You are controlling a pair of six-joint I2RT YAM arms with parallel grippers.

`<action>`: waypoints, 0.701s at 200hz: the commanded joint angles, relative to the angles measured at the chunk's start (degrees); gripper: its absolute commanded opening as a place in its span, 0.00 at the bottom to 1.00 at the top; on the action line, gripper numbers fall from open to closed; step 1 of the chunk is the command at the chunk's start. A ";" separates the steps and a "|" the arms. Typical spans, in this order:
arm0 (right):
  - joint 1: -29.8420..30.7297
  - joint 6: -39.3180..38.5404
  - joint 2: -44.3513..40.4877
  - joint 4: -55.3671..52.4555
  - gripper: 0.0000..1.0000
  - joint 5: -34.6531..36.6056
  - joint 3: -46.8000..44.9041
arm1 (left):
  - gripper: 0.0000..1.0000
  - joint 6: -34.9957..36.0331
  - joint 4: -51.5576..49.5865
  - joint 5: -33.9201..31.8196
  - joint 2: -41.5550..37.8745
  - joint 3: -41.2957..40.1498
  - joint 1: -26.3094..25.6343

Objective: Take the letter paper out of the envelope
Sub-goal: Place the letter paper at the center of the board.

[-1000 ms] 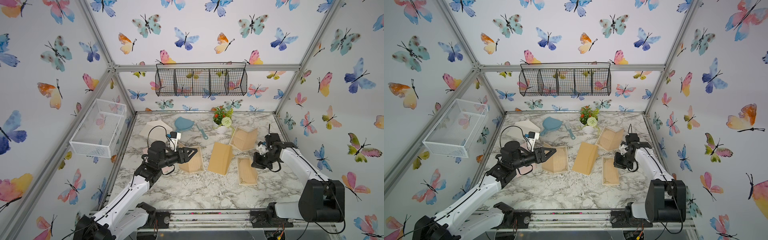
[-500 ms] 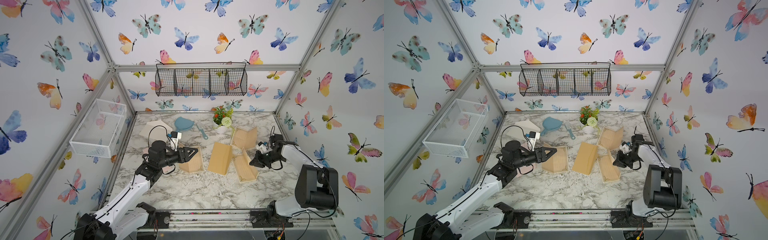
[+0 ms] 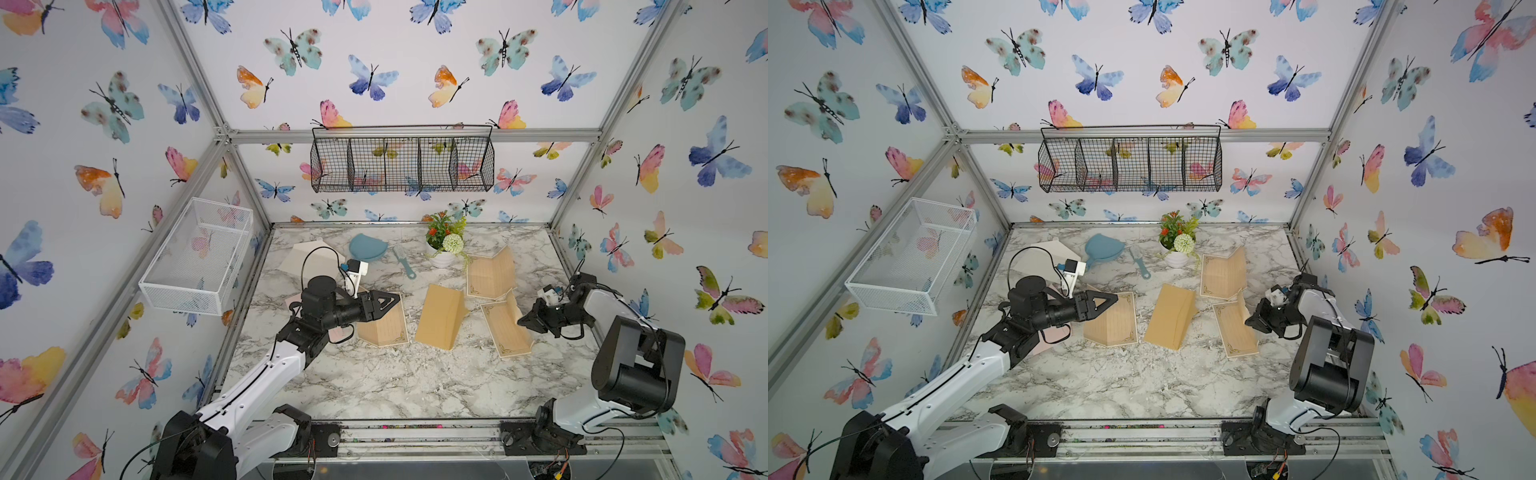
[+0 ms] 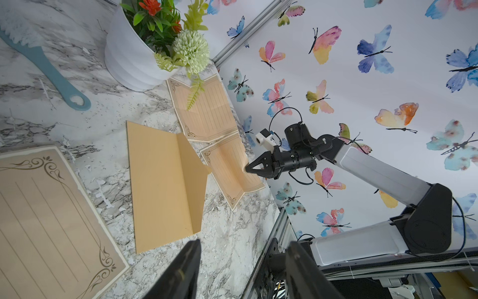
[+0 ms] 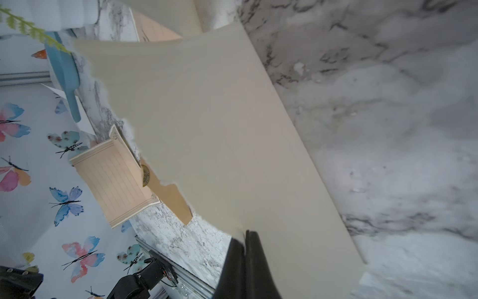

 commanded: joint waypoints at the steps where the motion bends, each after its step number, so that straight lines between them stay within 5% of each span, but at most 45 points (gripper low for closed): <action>1: 0.79 -0.63 -5.79 -0.66 0.02 -4.55 -0.94 | 0.57 1.52 0.59 1.58 0.09 1.91 0.13; 46: 5.02 -1.16 -10.35 0.77 0.02 -19.99 -1.24 | 0.56 1.22 2.35 1.68 2.17 2.02 0.17; 140: 5.52 -0.20 -4.05 6.21 0.02 -20.20 -3.72 | 0.55 0.15 4.59 2.33 3.72 2.34 0.15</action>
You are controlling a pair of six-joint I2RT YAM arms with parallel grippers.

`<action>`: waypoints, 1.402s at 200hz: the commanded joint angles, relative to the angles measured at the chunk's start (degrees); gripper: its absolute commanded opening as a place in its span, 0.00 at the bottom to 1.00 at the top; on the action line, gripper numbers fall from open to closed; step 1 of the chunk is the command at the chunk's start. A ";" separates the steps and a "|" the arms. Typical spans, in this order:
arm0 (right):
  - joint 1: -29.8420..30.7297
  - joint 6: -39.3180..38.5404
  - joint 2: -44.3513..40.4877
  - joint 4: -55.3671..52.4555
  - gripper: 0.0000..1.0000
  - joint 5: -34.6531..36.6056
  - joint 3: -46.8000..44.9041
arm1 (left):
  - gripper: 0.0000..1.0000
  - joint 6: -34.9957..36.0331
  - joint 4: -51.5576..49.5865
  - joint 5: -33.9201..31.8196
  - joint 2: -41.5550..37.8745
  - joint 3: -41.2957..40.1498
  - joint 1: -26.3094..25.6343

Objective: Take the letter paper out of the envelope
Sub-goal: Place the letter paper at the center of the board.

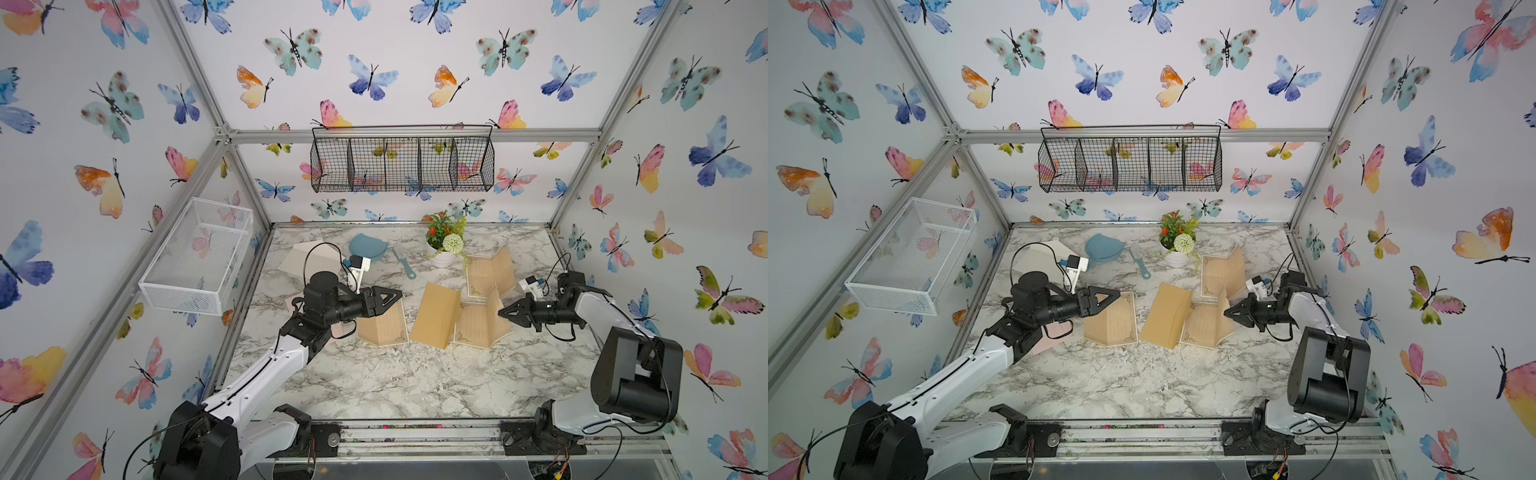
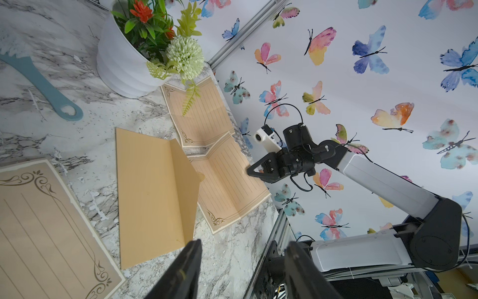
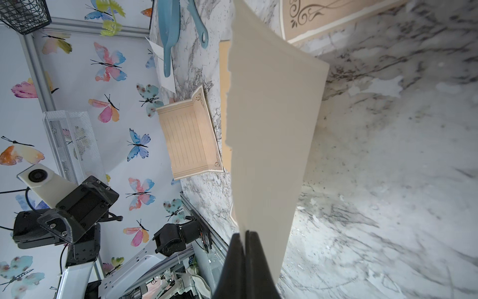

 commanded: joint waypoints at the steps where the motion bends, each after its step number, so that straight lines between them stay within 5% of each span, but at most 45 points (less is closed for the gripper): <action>1: -0.06 1.47 -0.95 3.86 0.02 -2.96 -1.69 | 0.55 0.07 2.37 1.69 0.84 1.19 0.13; 82: 0.32 12.91 0.43 29.20 0.02 -19.74 -13.55 | 0.55 0.20 2.22 1.07 0.57 0.90 0.18; 119: 0.27 4.25 5.99 17.05 0.02 -7.60 -10.23 | 0.55 -0.56 3.30 1.21 0.33 0.09 0.19; 133: 0.32 4.78 6.19 17.63 0.02 -6.62 -10.94 | 0.55 -0.43 3.16 1.17 -0.04 -0.16 0.17; 158: -0.09 4.70 5.96 13.98 0.02 5.54 -11.09 | 0.55 0.12 2.43 1.37 -0.18 0.17 0.13; 209: -0.88 6.51 9.24 15.80 0.02 12.62 -12.07 | 0.55 0.77 1.32 2.29 -0.03 0.87 0.20; 243: -0.84 7.58 8.61 15.84 0.20 19.67 -10.94 | 0.55 3.51 -2.89 -0.10 -1.86 1.06 0.21; 255: -0.89 7.67 7.15 15.77 0.45 20.68 -10.66 | 0.55 4.74 -4.53 -1.46 -2.23 0.97 0.32; 280: -0.89 7.12 2.79 14.30 0.82 20.66 -9.35 | 0.55 7.20 -8.56 -5.30 -3.39 0.80 0.98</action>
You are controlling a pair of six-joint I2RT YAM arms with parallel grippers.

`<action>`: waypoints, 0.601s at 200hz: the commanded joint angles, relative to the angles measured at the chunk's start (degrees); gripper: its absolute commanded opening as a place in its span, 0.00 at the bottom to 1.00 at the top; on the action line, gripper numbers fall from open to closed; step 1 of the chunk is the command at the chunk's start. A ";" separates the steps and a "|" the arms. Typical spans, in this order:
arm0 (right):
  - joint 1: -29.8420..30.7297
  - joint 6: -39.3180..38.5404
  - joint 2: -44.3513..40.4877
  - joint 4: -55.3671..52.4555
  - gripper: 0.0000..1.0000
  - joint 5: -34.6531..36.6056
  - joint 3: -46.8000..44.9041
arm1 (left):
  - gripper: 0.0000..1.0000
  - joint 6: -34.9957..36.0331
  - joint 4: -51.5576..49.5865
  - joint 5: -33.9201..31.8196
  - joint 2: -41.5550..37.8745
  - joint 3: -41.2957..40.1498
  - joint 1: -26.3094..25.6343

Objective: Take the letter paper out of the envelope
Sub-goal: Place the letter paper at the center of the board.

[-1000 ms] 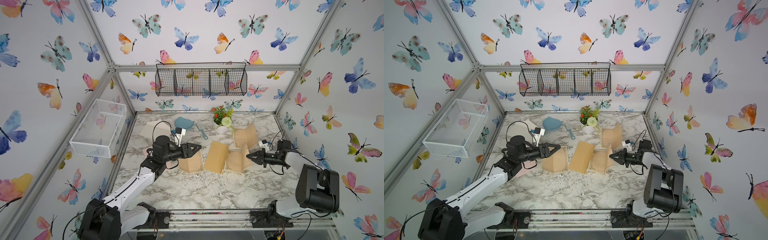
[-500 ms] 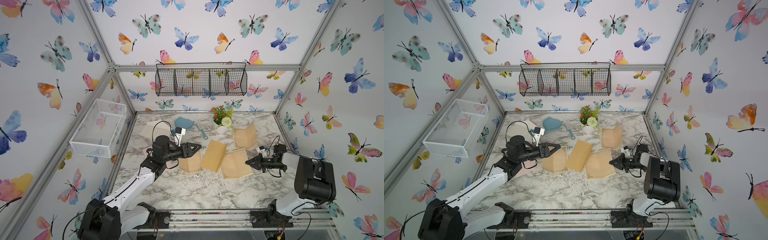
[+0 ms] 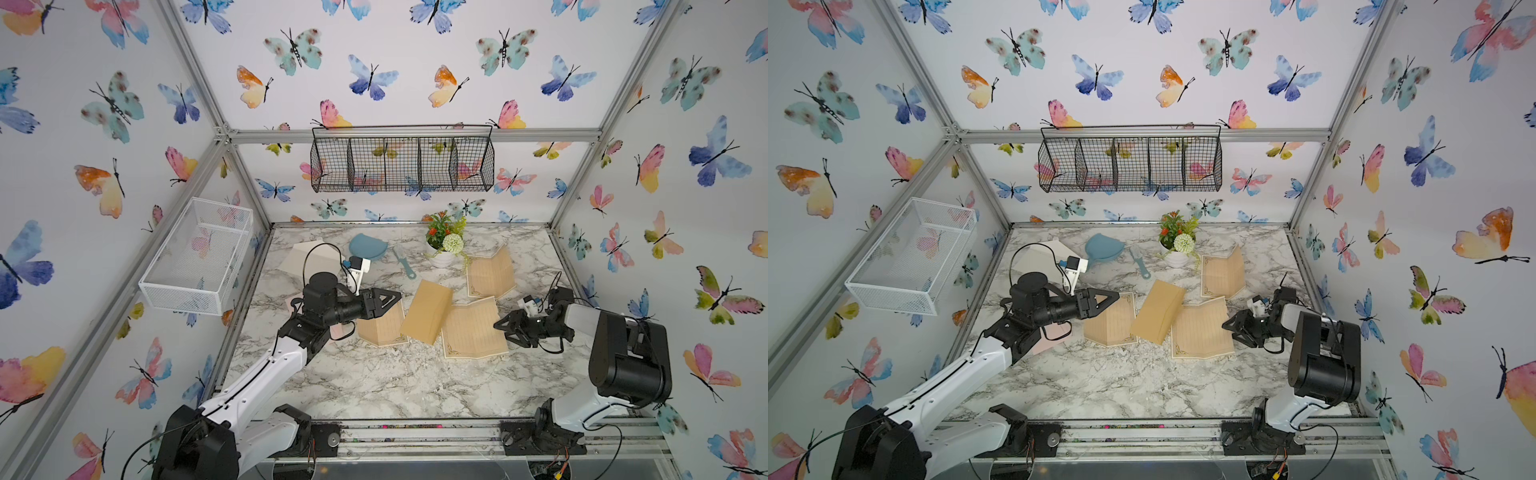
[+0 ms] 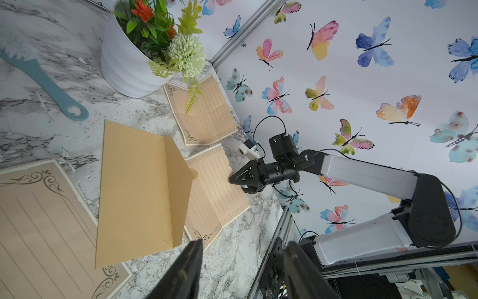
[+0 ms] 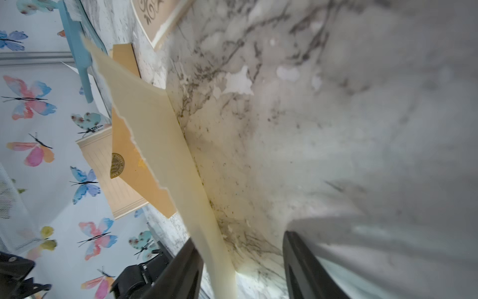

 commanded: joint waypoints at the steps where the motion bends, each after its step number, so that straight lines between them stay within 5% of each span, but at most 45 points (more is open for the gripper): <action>1: -0.34 -0.50 -2.57 -2.30 0.84 7.47 0.87 | 0.55 4.09 -5.02 -4.34 -1.90 0.82 0.95; 9: -0.34 -0.51 -4.39 -3.96 0.98 9.20 1.92 | 0.55 4.63 -6.06 -5.49 -2.51 0.82 1.53; 57: -0.33 1.67 -16.47 -6.85 0.98 24.47 9.87 | 0.64 7.69 -13.03 -10.61 -4.87 4.44 10.98; 87: -0.34 -3.05 -20.41 7.15 0.98 23.04 10.98 | 0.74 13.48 -15.21 -20.34 -3.85 7.43 25.37; 120: -0.64 -7.01 -20.02 28.36 0.98 20.54 4.31 | 0.80 16.76 0.25 -14.10 1.36 0.15 43.52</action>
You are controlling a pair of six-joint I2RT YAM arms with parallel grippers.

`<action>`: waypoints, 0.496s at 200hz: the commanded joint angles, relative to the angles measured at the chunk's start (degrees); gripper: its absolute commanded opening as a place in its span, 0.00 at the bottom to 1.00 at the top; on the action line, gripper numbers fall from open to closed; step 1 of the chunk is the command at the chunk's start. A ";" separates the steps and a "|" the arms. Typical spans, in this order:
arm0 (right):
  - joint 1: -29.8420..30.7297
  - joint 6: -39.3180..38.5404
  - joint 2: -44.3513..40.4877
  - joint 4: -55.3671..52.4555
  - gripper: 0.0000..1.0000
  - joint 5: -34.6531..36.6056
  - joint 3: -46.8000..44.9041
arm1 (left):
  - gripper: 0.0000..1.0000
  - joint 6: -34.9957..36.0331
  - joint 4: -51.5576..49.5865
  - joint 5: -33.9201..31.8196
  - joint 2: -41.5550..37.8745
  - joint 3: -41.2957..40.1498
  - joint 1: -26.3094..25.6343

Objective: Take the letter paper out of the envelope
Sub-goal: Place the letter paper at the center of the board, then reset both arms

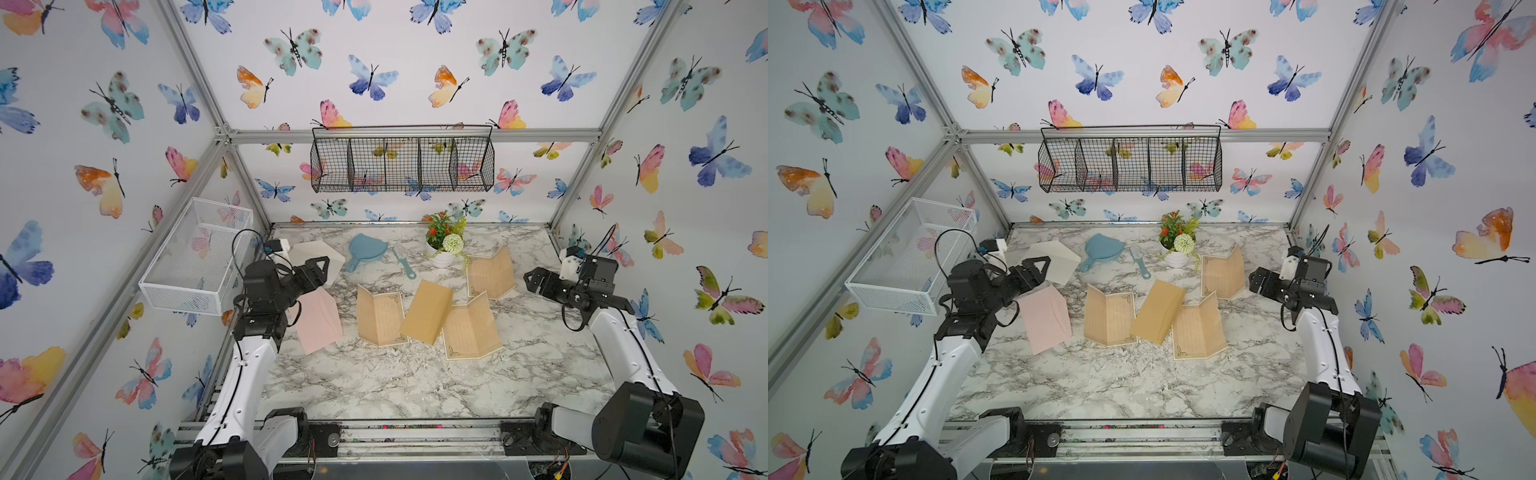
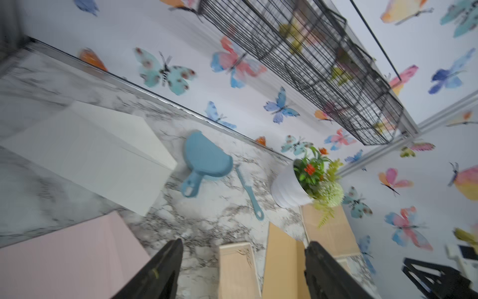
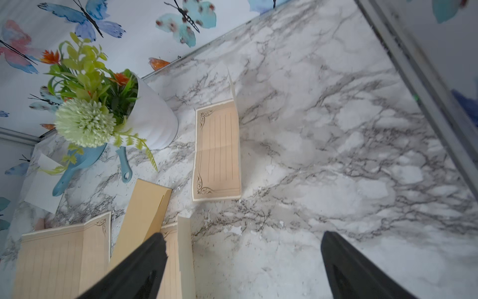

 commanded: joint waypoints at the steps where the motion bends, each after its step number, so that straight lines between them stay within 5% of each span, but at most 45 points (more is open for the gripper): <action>1: -0.34 -3.38 0.74 18.21 0.98 -0.98 -6.01 | 0.80 3.90 9.76 1.43 3.87 -5.82 10.00; 25: -0.30 0.01 2.33 47.79 0.98 -8.50 -22.68 | 1.00 5.73 33.02 -3.04 5.85 -18.43 11.90; 43: -0.27 2.08 5.68 64.12 0.98 -6.52 -31.56 | 0.98 8.46 42.61 -4.64 7.55 -23.64 11.52; 80: -0.21 2.35 13.37 79.71 0.98 0.12 -37.68 | 0.98 14.71 49.90 -11.01 10.50 -28.15 8.28; 99: 0.31 1.39 13.67 79.10 0.98 3.90 -37.74 | 0.98 16.50 54.48 -13.14 10.64 -29.70 7.31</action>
